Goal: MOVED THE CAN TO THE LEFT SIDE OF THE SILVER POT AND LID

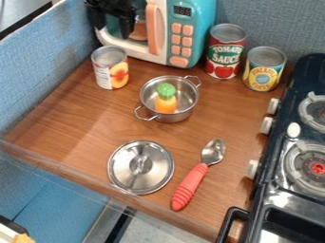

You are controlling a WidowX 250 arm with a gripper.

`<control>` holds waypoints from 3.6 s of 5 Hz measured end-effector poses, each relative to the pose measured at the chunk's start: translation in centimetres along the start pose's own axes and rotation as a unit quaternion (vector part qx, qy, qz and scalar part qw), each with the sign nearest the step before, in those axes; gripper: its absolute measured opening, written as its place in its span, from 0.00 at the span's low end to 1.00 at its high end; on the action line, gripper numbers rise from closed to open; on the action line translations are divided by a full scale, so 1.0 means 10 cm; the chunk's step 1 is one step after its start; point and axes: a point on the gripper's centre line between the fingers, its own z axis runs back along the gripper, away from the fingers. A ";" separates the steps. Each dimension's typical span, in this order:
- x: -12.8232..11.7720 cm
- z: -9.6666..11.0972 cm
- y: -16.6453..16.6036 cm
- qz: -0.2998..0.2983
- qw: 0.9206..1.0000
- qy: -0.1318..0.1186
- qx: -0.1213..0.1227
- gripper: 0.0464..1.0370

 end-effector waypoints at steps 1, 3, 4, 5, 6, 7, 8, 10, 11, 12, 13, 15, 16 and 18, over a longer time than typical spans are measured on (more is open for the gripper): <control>0.04 -0.04 0.10 0.019 1.000 -0.009 0.009 0.96; 0.04 -0.20 0.07 0.043 0.999 0.000 0.008 0.96; 0.02 -0.34 0.01 0.052 0.999 0.009 0.003 0.96; 0.00 -0.47 0.03 0.066 0.998 0.019 0.009 0.96; -0.05 -0.54 0.01 0.074 0.997 0.036 0.008 0.96; -0.07 -0.54 -0.03 0.069 0.997 0.045 -0.006 0.96; -0.28 -0.62 -0.14 0.062 0.995 0.074 -0.032 0.96; -0.70 -0.35 -0.06 0.067 0.992 0.099 -0.049 0.96; -0.85 -0.28 -0.16 0.064 0.991 0.102 -0.063 0.96; -0.94 -0.21 -0.21 0.062 0.990 0.109 -0.066 0.96; -1.02 -0.21 -0.31 0.056 0.988 0.122 -0.075 0.96; -1.17 -0.13 -0.36 0.052 0.985 0.144 -0.076 0.96; -1.16 -0.12 -0.36 0.044 0.985 0.146 -0.075 0.96; -0.66 0.24 -0.55 -0.009 0.995 0.066 -0.070 0.96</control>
